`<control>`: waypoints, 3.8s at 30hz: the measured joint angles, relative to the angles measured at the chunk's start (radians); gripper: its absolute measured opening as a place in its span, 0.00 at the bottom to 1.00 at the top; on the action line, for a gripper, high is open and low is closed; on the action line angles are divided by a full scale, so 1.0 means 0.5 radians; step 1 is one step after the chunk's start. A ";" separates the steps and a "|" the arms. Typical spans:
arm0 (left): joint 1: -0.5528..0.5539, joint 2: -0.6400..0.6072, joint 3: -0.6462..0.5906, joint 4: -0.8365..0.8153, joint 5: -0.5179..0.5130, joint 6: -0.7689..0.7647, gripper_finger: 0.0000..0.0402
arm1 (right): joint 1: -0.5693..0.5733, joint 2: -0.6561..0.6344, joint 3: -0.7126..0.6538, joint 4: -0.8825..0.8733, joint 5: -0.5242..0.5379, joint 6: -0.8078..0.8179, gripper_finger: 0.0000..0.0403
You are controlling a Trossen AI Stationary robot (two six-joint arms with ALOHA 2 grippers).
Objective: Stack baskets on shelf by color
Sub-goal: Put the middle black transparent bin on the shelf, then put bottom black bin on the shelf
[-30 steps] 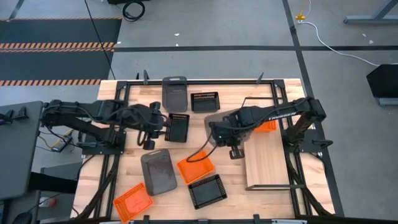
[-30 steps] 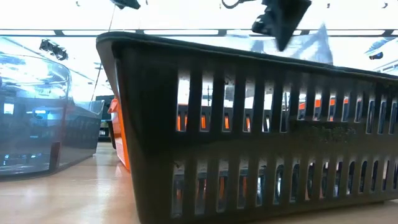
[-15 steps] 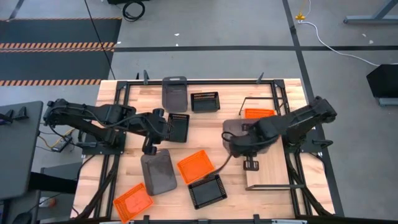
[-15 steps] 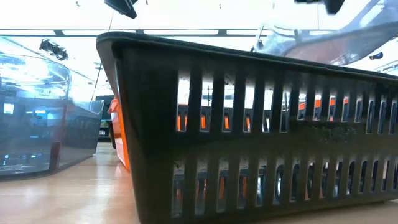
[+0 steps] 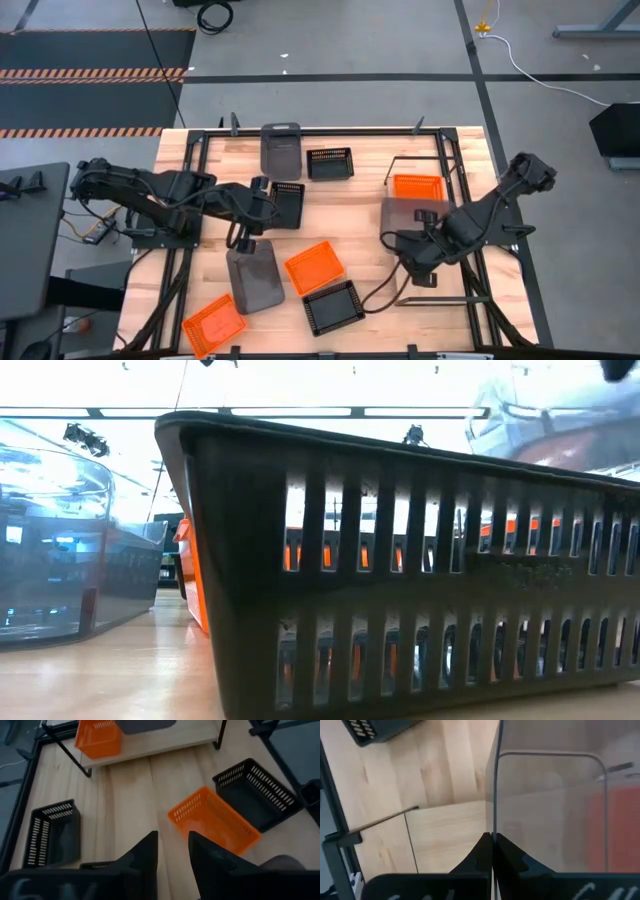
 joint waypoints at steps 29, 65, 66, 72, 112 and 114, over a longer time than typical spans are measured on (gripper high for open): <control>-0.238 0.012 -0.066 -0.037 -0.390 -0.307 0.29 | 0.099 -0.247 -0.882 0.535 0.021 0.083 0.03; -0.245 0.013 -0.482 0.428 -0.400 -0.480 0.29 | 0.112 -0.247 -0.807 0.362 0.053 -0.011 0.33; -0.250 0.013 -0.482 0.427 -0.399 -0.487 0.29 | 0.109 -0.247 -0.769 0.368 0.056 -0.012 0.33; -0.291 0.013 -0.482 0.425 -0.399 -0.618 0.29 | 0.099 -0.247 -0.490 0.547 0.232 -0.179 0.33; -0.395 0.013 -0.481 0.089 -0.538 -0.995 0.29 | -0.215 1.400 0.959 0.673 -0.466 -1.117 0.33; -0.415 0.013 -0.481 0.097 -0.538 -0.995 0.29 | -0.212 1.397 0.959 0.673 -0.461 -1.067 0.33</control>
